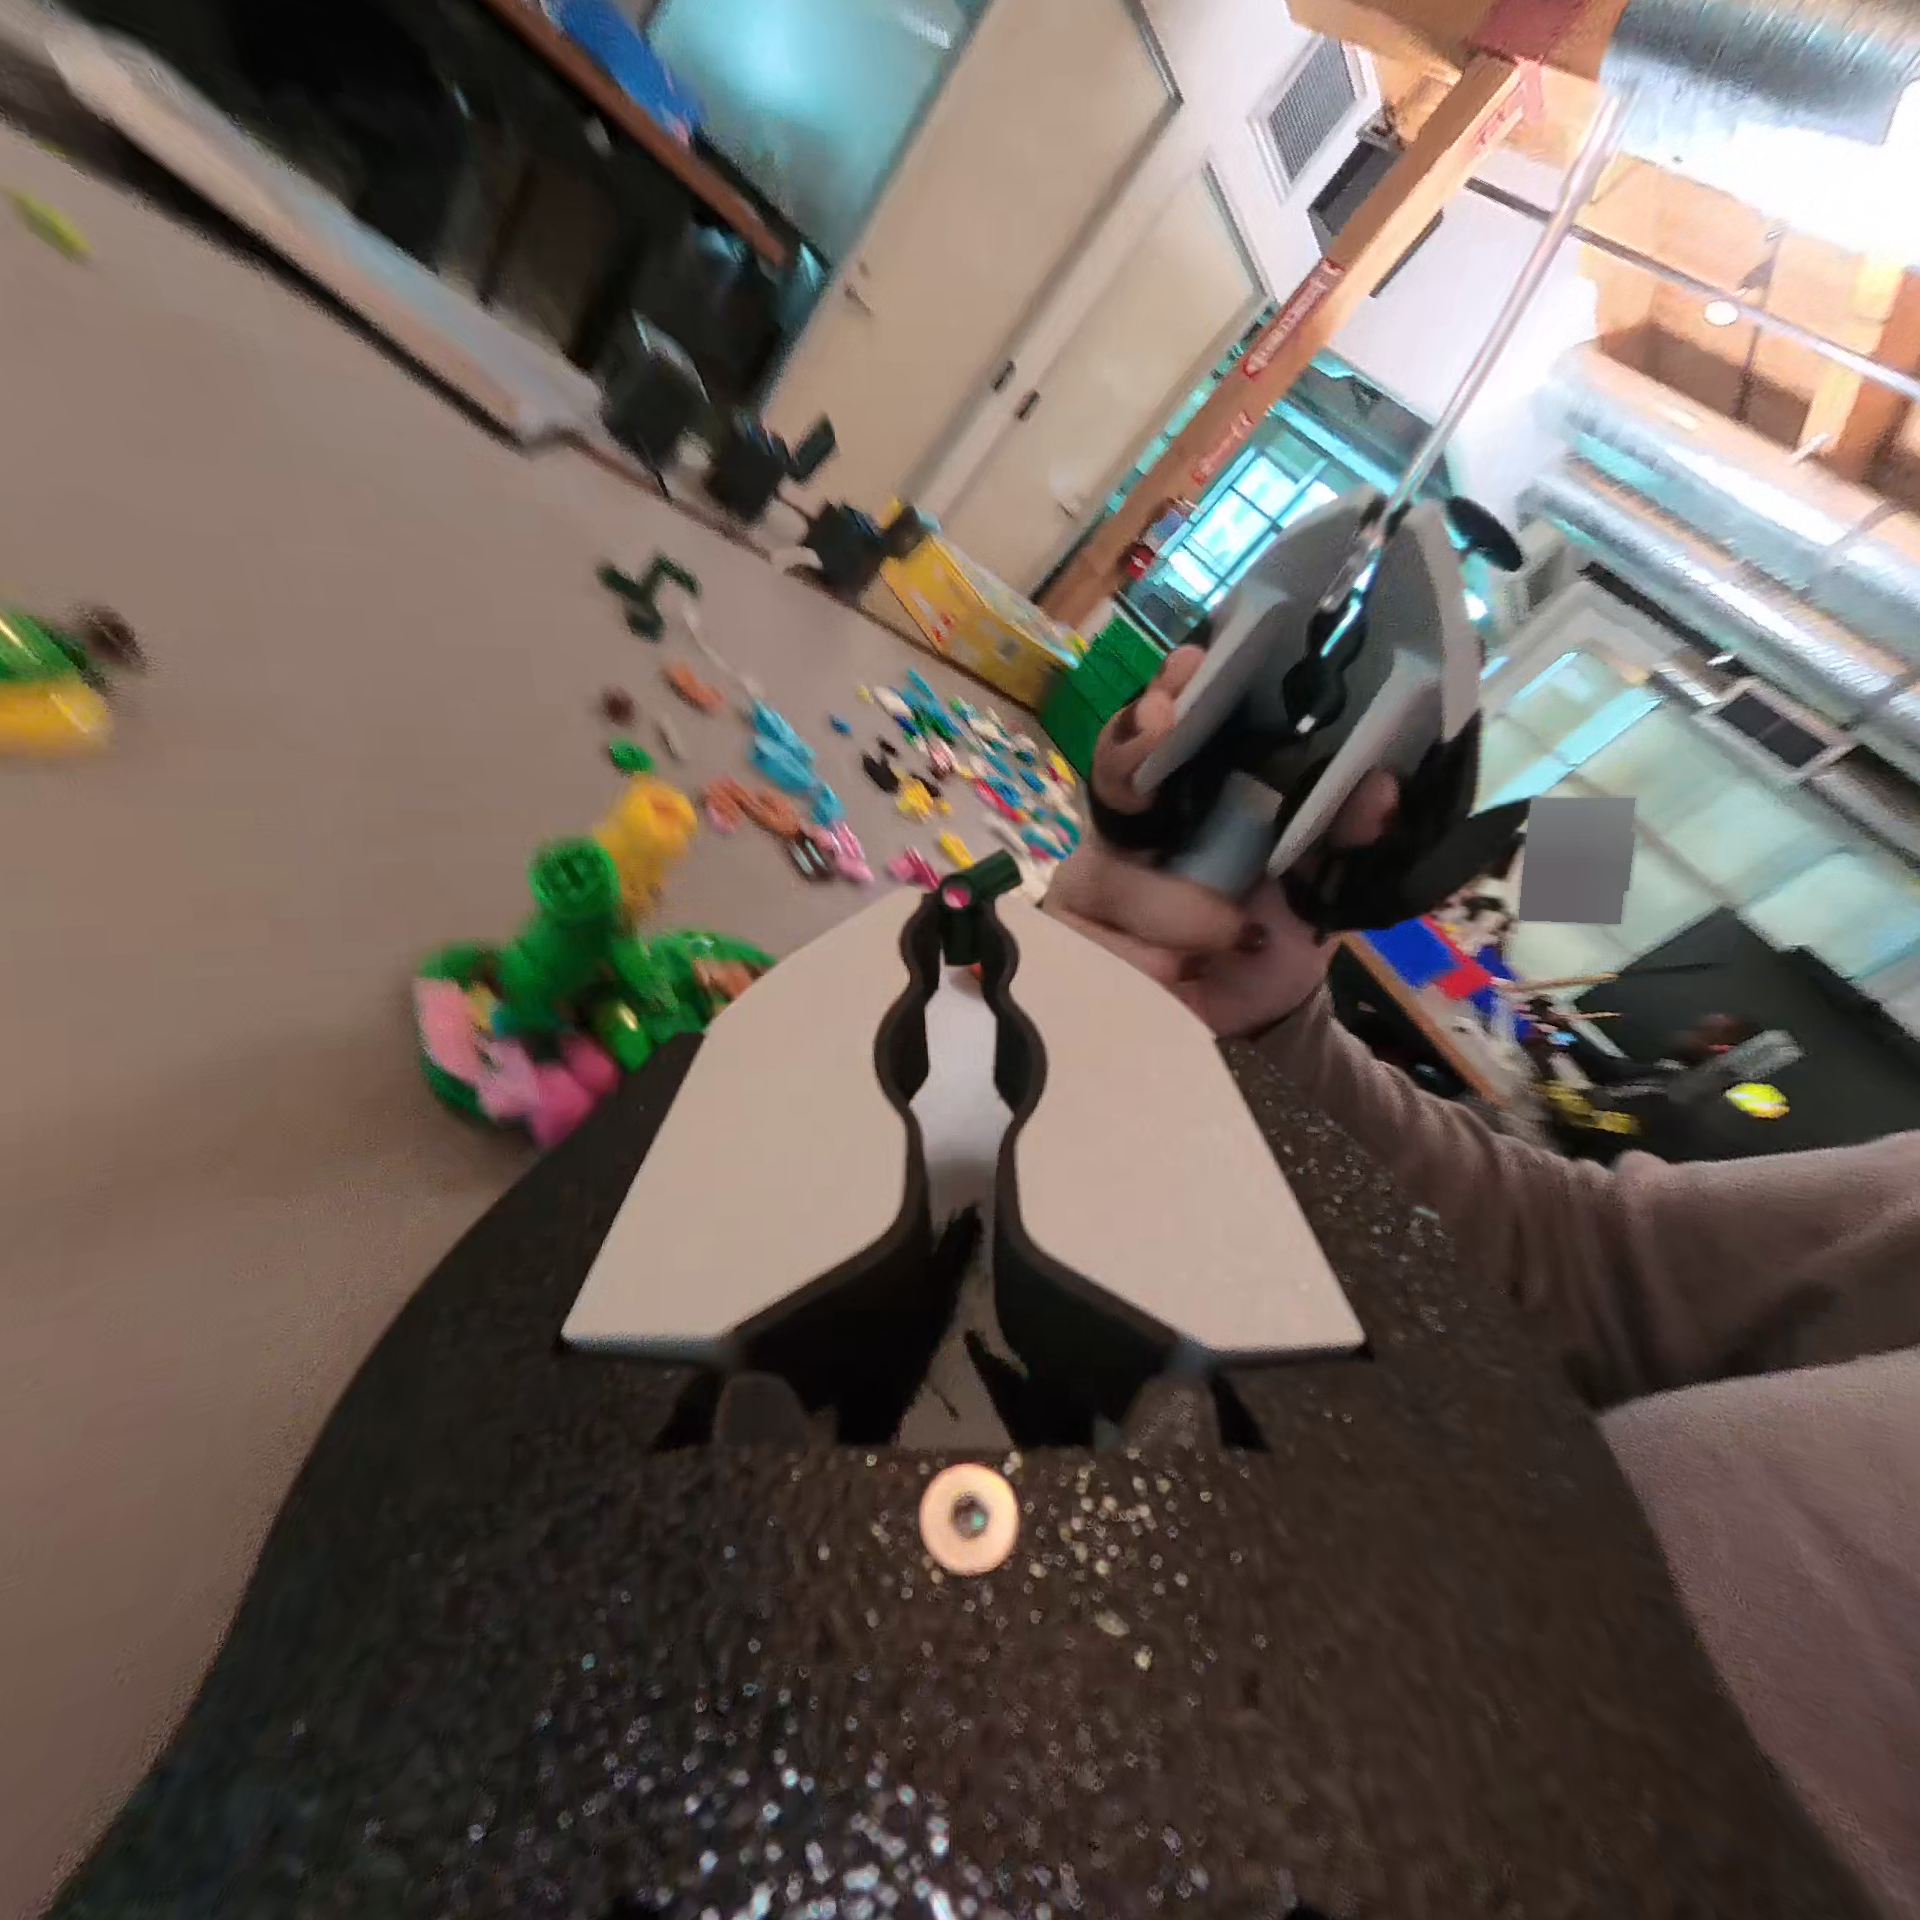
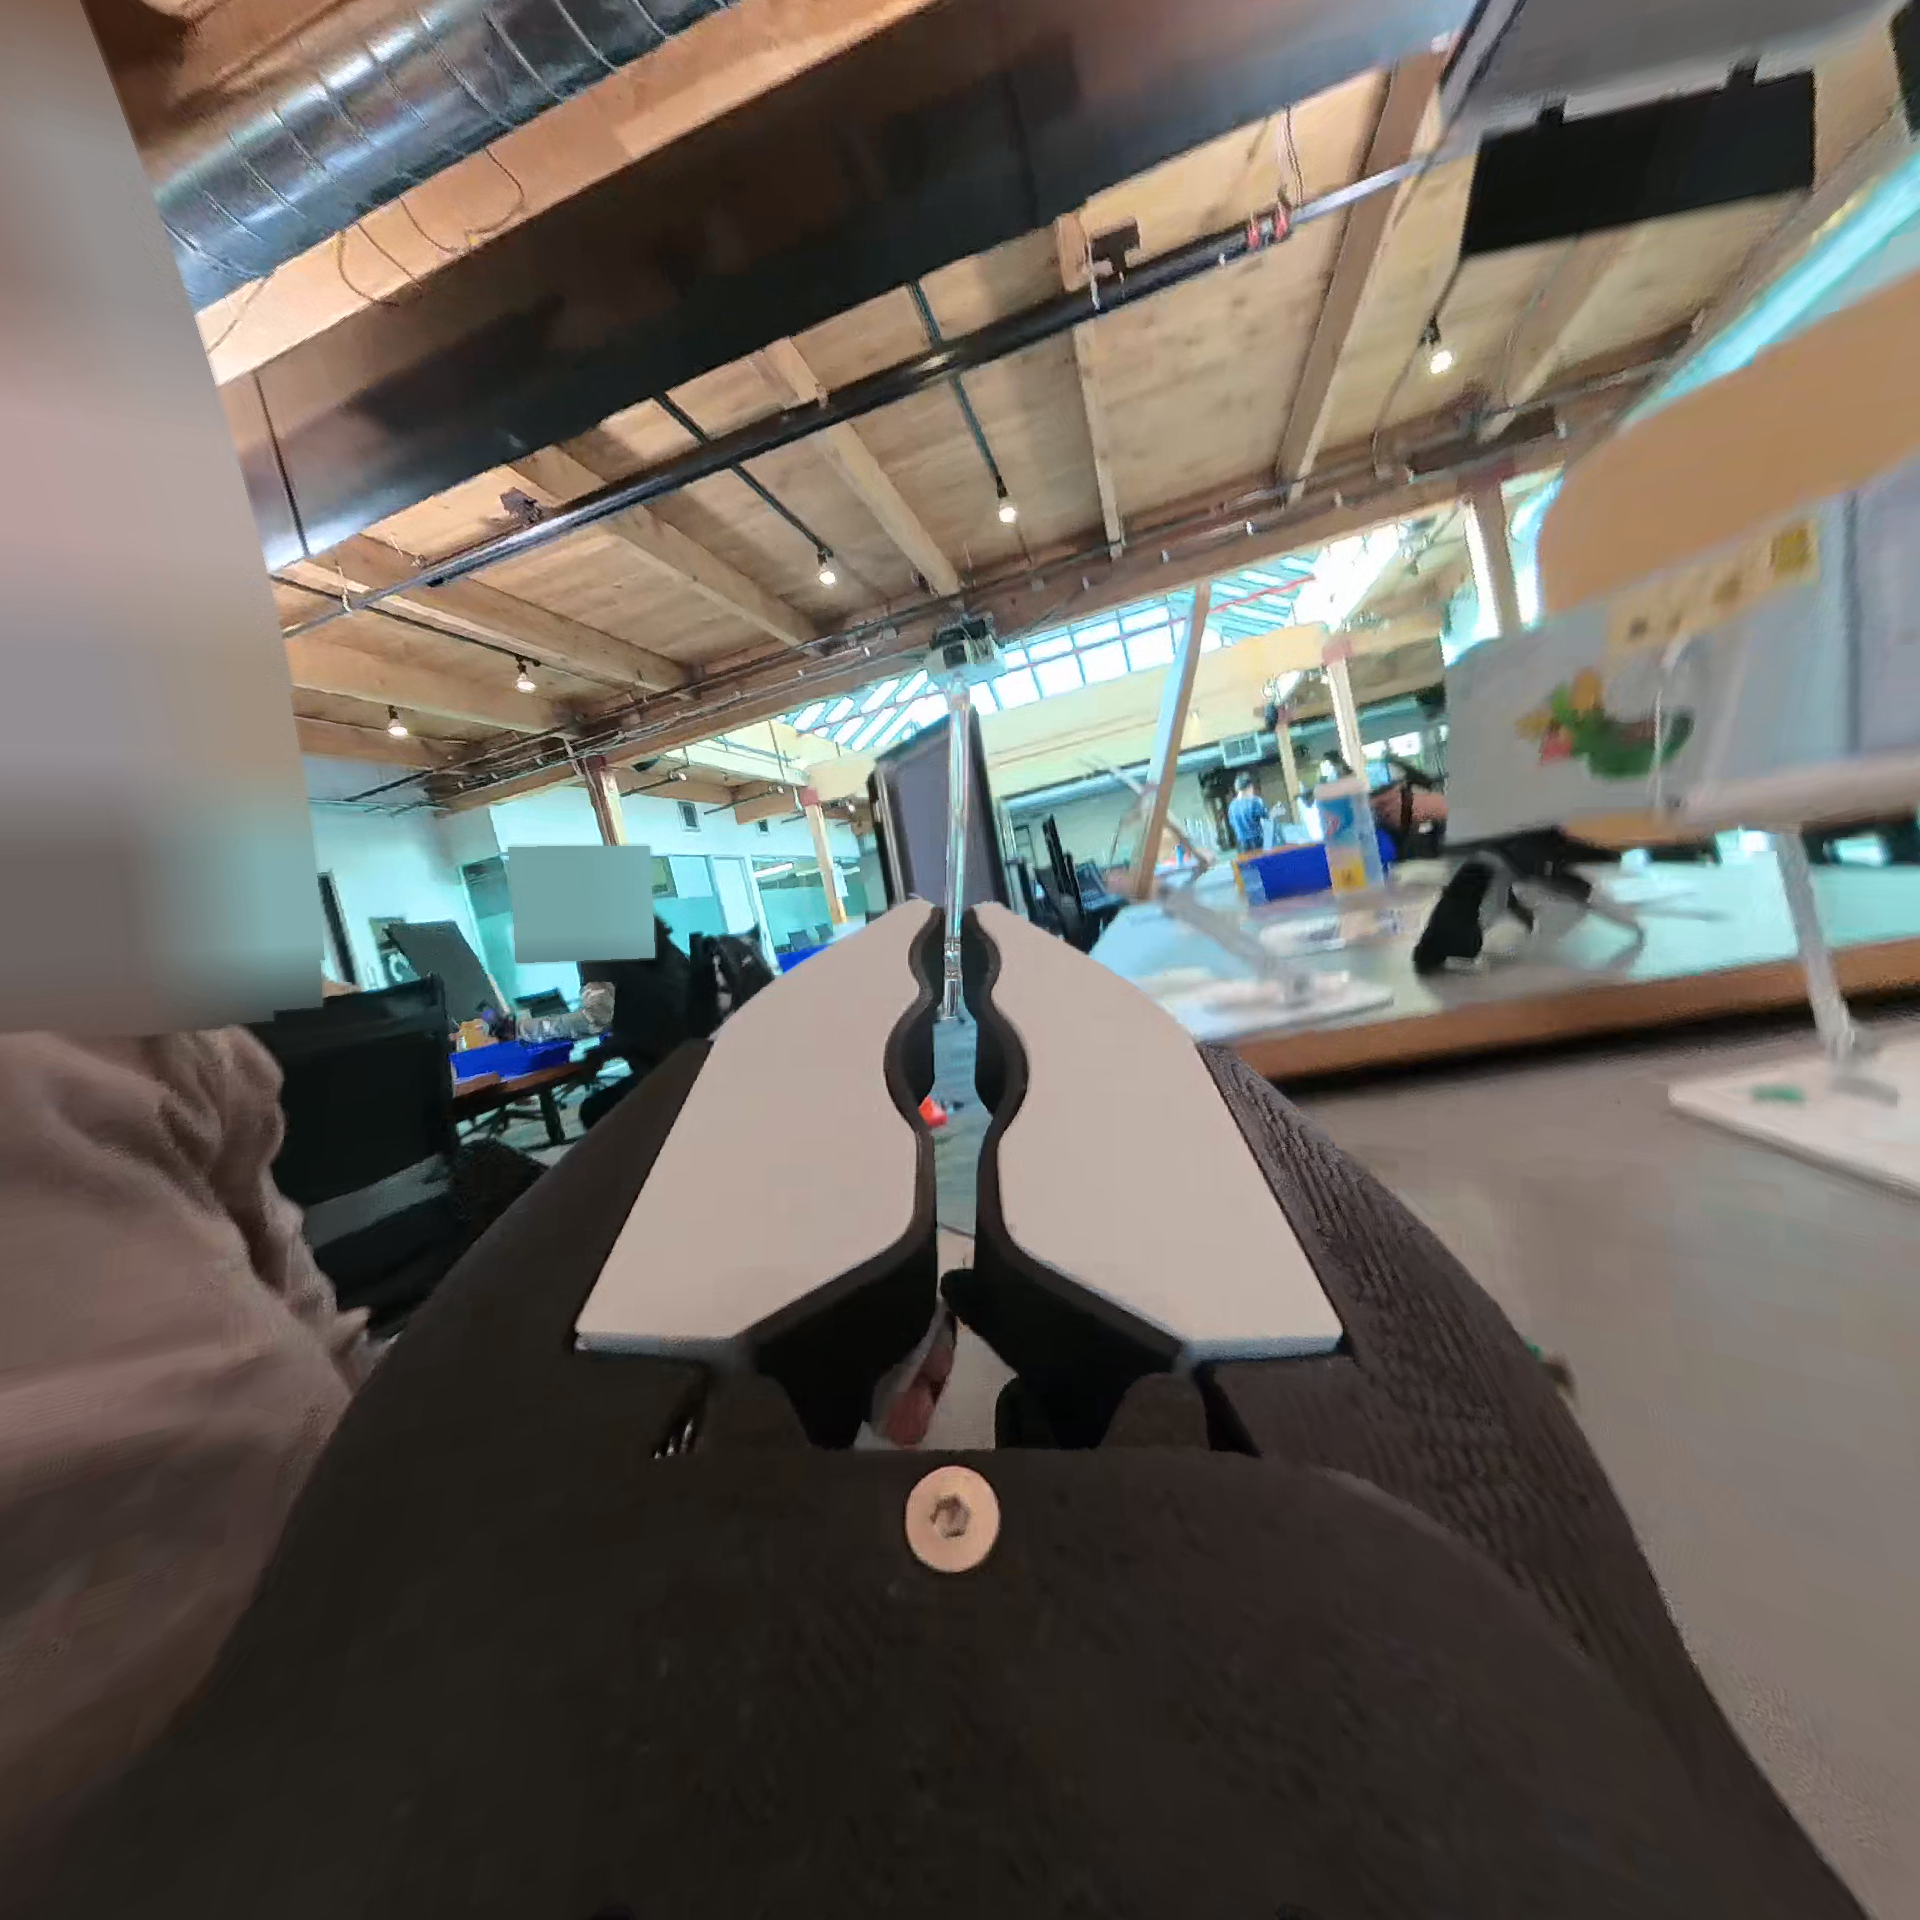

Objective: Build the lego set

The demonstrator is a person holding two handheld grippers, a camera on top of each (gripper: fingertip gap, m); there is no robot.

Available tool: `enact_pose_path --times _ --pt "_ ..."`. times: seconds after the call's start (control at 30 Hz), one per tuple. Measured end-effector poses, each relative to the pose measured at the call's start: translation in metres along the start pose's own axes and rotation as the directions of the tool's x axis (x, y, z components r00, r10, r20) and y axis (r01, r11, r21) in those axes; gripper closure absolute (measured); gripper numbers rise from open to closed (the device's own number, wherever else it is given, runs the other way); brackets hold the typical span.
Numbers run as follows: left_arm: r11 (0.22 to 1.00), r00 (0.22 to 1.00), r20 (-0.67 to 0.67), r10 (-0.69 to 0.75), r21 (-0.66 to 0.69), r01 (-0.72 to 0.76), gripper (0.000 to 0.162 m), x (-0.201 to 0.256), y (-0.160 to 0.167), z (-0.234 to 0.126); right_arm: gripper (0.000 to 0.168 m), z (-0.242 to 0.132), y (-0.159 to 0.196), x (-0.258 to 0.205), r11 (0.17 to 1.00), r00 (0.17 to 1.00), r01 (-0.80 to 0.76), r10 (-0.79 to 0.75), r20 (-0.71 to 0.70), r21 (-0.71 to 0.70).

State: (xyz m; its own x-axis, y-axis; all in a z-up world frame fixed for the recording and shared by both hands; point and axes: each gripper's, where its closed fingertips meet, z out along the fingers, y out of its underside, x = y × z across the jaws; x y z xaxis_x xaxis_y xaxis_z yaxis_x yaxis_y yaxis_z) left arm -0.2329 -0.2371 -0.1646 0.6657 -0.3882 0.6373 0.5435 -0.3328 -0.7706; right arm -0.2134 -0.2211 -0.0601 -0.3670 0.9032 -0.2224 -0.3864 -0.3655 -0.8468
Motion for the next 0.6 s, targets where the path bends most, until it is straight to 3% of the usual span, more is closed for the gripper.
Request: enact_pose_path --times 0.1,0.2,0.4,0.6 --pt "0.993 0.996 -0.018 -0.087 -0.079 0.085 0.155 0.007 0.042 0.007 0.168 -0.033 0.036 -0.008 0.994 0.996 -0.067 0.063 -0.056 -0.087" --pt "0.982 0.985 -0.029 -0.167 -0.098 0.164 0.155 0.012 0.059 0.013 0.167 -0.053 0.057 -0.011 0.98 0.989 -0.136 0.126 -0.078 -0.145" --pt "0.928 0.922 -0.108 -0.372 -0.074 0.366 0.155 0.02 0.063 0.027 0.167 -0.059 0.064 -0.013 0.965 0.996 -0.084 0.076 -0.038 -0.249" --pt "0.917 0.908 -0.129 -0.399 -0.04 0.397 0.155 0.021 0.059 0.028 0.167 -0.062 0.066 -0.007 0.954 0.996 -0.083 0.074 -0.042 -0.287"
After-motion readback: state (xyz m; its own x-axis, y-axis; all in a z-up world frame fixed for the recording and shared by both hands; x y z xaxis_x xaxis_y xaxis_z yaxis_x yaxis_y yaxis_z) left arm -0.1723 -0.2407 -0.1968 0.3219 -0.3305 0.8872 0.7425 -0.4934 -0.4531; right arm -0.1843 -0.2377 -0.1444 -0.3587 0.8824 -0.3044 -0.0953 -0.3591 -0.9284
